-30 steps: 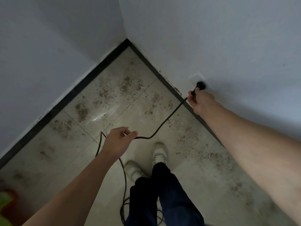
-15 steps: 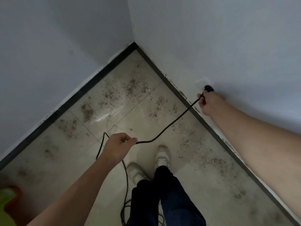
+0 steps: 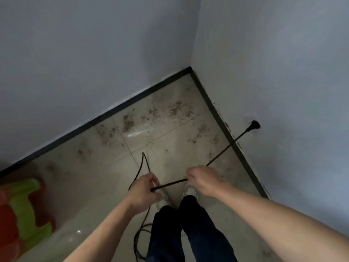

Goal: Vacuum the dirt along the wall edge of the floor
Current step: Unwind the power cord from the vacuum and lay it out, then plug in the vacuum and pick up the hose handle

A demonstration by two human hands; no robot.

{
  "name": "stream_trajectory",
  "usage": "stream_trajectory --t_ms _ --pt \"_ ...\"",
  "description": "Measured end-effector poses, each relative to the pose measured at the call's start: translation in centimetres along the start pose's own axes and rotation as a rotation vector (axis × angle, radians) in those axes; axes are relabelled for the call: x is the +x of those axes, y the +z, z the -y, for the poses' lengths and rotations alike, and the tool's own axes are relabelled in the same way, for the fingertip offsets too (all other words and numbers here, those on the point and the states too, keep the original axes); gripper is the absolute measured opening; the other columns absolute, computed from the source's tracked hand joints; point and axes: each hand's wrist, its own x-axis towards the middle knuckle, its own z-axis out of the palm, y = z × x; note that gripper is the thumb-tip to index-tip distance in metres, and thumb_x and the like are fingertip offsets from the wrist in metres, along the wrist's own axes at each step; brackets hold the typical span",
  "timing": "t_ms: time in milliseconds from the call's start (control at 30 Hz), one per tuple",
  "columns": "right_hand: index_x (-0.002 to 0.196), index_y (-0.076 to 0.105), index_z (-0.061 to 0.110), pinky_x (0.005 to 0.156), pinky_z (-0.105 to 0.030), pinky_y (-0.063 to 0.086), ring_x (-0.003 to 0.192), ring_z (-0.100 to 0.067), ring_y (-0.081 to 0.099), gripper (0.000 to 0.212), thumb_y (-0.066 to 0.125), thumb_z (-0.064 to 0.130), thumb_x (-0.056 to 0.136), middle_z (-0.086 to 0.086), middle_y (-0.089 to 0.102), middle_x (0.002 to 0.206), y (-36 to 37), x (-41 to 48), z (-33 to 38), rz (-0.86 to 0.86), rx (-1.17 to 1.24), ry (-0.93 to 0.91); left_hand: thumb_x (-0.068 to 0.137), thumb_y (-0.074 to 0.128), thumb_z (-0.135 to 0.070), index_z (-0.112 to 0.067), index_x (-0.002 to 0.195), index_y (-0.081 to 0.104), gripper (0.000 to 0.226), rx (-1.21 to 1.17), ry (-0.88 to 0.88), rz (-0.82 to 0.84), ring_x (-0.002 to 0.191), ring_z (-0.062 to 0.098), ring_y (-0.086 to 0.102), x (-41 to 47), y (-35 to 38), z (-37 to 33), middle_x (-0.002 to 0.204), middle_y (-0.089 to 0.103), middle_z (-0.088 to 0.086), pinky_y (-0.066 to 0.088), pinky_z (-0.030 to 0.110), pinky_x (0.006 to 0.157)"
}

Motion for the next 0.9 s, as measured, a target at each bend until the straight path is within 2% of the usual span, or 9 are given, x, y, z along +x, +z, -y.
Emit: stream_trajectory --t_ms 67,167,300,367,467,567,667,767,900 --pt "0.093 0.063 0.005 0.077 -0.039 0.049 0.091 -0.032 0.064 0.042 0.038 0.035 0.107 -0.016 0.069 0.098 -0.6 -0.8 -1.3 -0.061 0.07 0.098 0.07 0.071 -0.015 -0.023 0.081 0.056 0.021 0.172 -0.022 -0.003 0.062 0.012 0.053 -1.6 -0.2 2.7 0.066 0.057 -0.008 0.041 0.023 0.057" --pt "0.088 0.064 0.004 0.079 -0.041 0.051 0.086 -0.031 0.065 0.048 0.035 0.038 0.107 -0.013 0.069 0.092 -1.9 -2.3 -4.2 -0.107 0.045 0.161 0.075 0.066 -0.025 -0.03 0.079 0.053 0.014 0.301 -0.074 -0.006 0.077 0.017 0.058 -4.2 0.5 7.3 0.076 0.058 -0.007 0.044 0.027 0.065" --pt "0.069 0.062 0.014 0.065 -0.034 0.048 0.069 -0.023 0.062 0.059 0.032 0.051 0.103 -0.003 0.063 0.069 -1.8 -4.3 -5.6 -0.158 0.009 0.151 0.081 0.056 -0.032 -0.029 0.069 0.046 0.016 0.349 -0.213 -0.136 0.089 0.025 0.062 -8.6 2.8 14.1 0.091 0.068 0.001 0.042 0.03 0.064" --pt "0.076 0.067 0.019 0.068 -0.033 0.051 0.074 -0.022 0.063 0.063 0.025 0.06 0.1 0.001 0.064 0.074 -1.1 -4.8 -4.9 -0.123 -0.101 0.157 0.087 0.054 -0.032 -0.03 0.069 0.047 0.02 0.312 -0.249 -0.188 0.091 0.026 0.063 -11.1 3.9 17.3 0.091 0.069 0.002 0.043 0.03 0.066" --pt "0.093 0.072 0.015 0.079 -0.039 0.053 0.089 -0.029 0.066 0.066 0.025 0.062 0.1 -0.007 0.07 0.092 1.3 -5.4 -2.1 -0.079 -0.239 0.068 0.094 0.054 -0.033 -0.03 0.067 0.047 0.029 0.183 -0.225 -0.223 0.087 0.026 0.063 -14.1 6.3 19.8 0.076 0.063 0.0 0.041 0.031 0.065" --pt "0.088 0.068 0.019 0.071 -0.036 0.049 0.092 -0.031 0.065 0.06 0.029 0.064 0.099 -0.007 0.07 0.093 5.5 -6.7 2.1 -0.051 -0.358 -0.113 0.096 0.054 -0.032 -0.024 0.063 0.046 0.035 0.041 -0.162 -0.265 0.075 0.024 0.062 -16.3 10.0 20.2 0.065 0.059 -0.002 0.043 0.033 0.064" --pt "0.076 0.057 0.023 0.064 -0.036 0.035 0.093 -0.033 0.063 0.052 0.035 0.065 0.097 -0.006 0.064 0.086 10.6 -9.6 5.6 0.016 -0.433 -0.226 0.09 0.06 -0.042 -0.03 0.061 0.047 0.034 -0.04 -0.161 -0.34 0.066 0.016 0.055 -19.7 14.2 20.6 0.06 0.054 -0.009 0.037 0.029 0.058" --pt "0.083 0.06 0.025 0.069 -0.034 0.036 0.098 -0.03 0.063 0.046 0.042 0.066 0.094 -0.005 0.069 0.097 15.3 -13.1 6.6 0.084 -0.511 -0.289 0.082 0.068 -0.045 -0.032 0.066 0.055 0.024 -0.073 -0.201 -0.338 0.073 0.011 0.059 -23.3 18.8 22.1 0.072 0.063 -0.009 0.038 0.026 0.059" --pt "0.09 0.066 0.026 0.073 -0.033 0.042 0.099 -0.026 0.064 0.049 0.046 0.07 0.09 -0.002 0.071 0.102 21.0 -18.3 6.6 0.212 -0.623 -0.324 0.083 0.062 -0.044 -0.031 0.094 0.064 0.017 -0.026 -0.22 -0.322 0.104 0.014 0.06 -28.1 25.6 25.9 0.103 0.068 -0.009 0.043 0.028 0.083"
